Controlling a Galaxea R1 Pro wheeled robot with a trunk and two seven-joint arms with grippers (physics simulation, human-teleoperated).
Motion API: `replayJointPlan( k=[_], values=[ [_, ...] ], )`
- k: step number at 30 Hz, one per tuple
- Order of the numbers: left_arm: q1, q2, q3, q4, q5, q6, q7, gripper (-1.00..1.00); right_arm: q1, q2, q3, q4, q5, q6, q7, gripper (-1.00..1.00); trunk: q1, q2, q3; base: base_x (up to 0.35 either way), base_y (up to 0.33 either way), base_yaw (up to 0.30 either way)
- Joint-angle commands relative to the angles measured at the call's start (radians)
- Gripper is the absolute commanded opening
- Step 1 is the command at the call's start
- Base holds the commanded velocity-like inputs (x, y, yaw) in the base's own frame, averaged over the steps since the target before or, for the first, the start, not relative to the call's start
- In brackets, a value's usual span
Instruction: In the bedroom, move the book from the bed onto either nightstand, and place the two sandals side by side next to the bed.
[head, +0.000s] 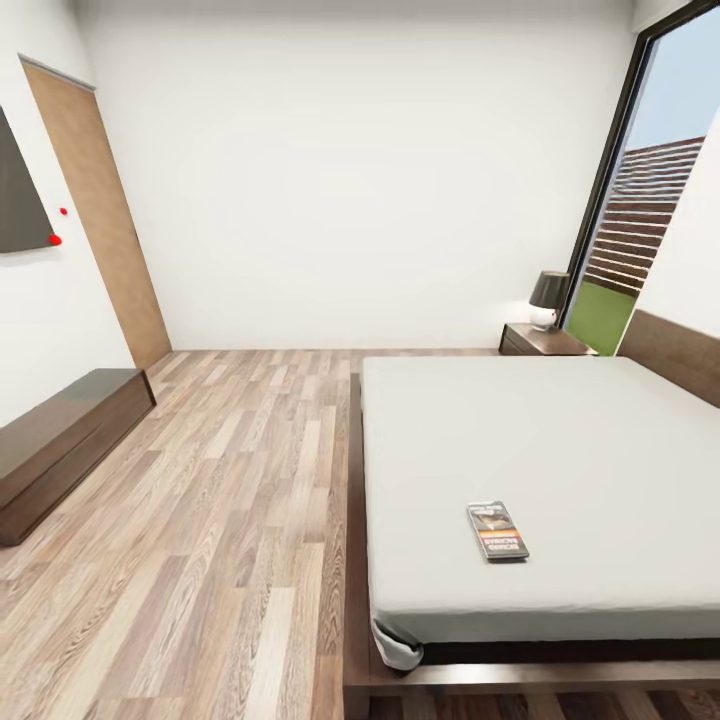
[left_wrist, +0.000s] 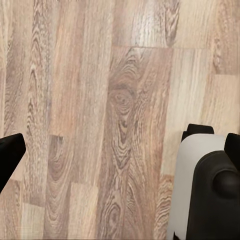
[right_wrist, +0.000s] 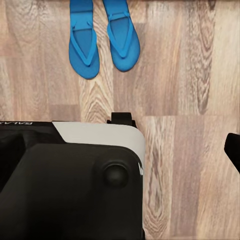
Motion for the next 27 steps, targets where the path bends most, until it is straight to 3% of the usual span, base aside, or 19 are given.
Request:
replayJointPlan(
  k=[1,14,21,27],
  values=[
    [-0.001,0.000,-0.009,0.001,0.000,-0.002,0.006,1.00,-0.001,0.000,0.008,0.004,-0.010,-0.006,-0.001,1.00,-0.004,0.007,0.002,0.000,0.000,0.000],
    [-0.001,-0.002,-0.010,0.000,0.000,-0.005,0.006,1.00,-0.001,-0.002,0.007,0.007,-0.011,-0.006,0.000,1.00,-0.054,0.098,0.043,0.000,0.000,0.000],
    [-0.001,-0.001,-0.016,-0.001,0.000,-0.009,0.003,1.00,-0.001,-0.002,0.007,0.007,-0.011,-0.006,0.000,1.00,-0.054,0.098,0.043,0.000,0.000,0.000],
    [-0.001,-0.001,-0.058,-0.001,0.000,-0.011,-0.031,1.00,-0.001,-0.001,0.006,0.008,-0.011,-0.006,0.000,1.00,-0.054,0.098,0.043,0.000,0.010,-0.077]
  ],
)
